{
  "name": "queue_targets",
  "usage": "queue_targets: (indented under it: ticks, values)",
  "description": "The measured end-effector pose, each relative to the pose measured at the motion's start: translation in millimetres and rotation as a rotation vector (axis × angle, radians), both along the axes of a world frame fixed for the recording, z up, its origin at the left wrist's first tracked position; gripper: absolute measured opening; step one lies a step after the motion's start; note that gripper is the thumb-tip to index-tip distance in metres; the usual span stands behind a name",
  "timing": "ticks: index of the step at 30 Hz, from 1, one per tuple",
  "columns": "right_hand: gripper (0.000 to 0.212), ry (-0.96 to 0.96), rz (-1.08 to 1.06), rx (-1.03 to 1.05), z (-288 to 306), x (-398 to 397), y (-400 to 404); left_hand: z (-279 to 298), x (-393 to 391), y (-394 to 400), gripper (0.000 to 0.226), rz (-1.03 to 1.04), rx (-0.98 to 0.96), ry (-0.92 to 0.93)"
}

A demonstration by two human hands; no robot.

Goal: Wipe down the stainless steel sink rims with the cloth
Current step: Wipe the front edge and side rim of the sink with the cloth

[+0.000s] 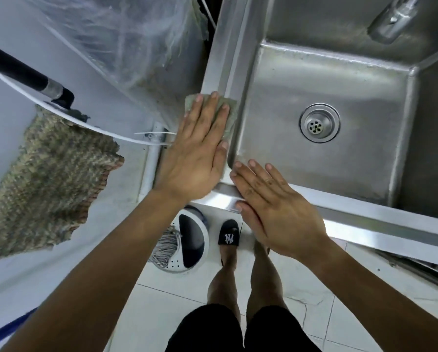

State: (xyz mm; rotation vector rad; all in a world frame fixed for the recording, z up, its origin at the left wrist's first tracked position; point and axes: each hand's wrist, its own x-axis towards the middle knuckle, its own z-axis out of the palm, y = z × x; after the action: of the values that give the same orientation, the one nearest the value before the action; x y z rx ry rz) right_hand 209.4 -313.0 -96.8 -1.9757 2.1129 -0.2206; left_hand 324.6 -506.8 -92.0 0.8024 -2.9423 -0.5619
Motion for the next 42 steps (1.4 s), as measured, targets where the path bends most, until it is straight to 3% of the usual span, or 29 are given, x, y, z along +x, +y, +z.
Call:
queue_targets:
  ticks: [5,15,21,25,31,37,42]
  values:
    - [0.058,-0.032,0.063,0.034,1.8,-2.8,-1.0,4.9,11.0,15.5,0.059,0.053,0.031,-0.002]
    - [0.059,-0.084,0.317,0.018,-7.3,-36.7,-14.7,-5.6,-43.7,-36.2,0.056,0.012,-0.048,0.034]
    - [0.058,-0.112,0.296,-0.004,-7.3,-35.9,-13.7,-0.5,-25.4,-12.3,0.057,0.084,-0.012,0.000]
    - [0.057,-0.154,0.290,-0.010,-6.6,-36.2,-15.0,-3.6,-39.9,-32.4,0.057,0.019,-0.037,0.018]
    - [0.045,-0.399,0.142,-0.055,-5.9,-41.9,-16.9,-3.3,-38.4,-25.4,0.057,0.038,-0.059,0.007]
    - [0.044,-0.370,0.126,-0.071,-5.1,-42.2,-14.2,7.1,21.3,35.1,0.058,0.094,-0.023,-0.014]
    - [0.045,-0.409,0.117,-0.063,-7.1,-41.7,-15.3,-1.7,-10.7,-3.0,0.058,0.057,-0.022,-0.011]
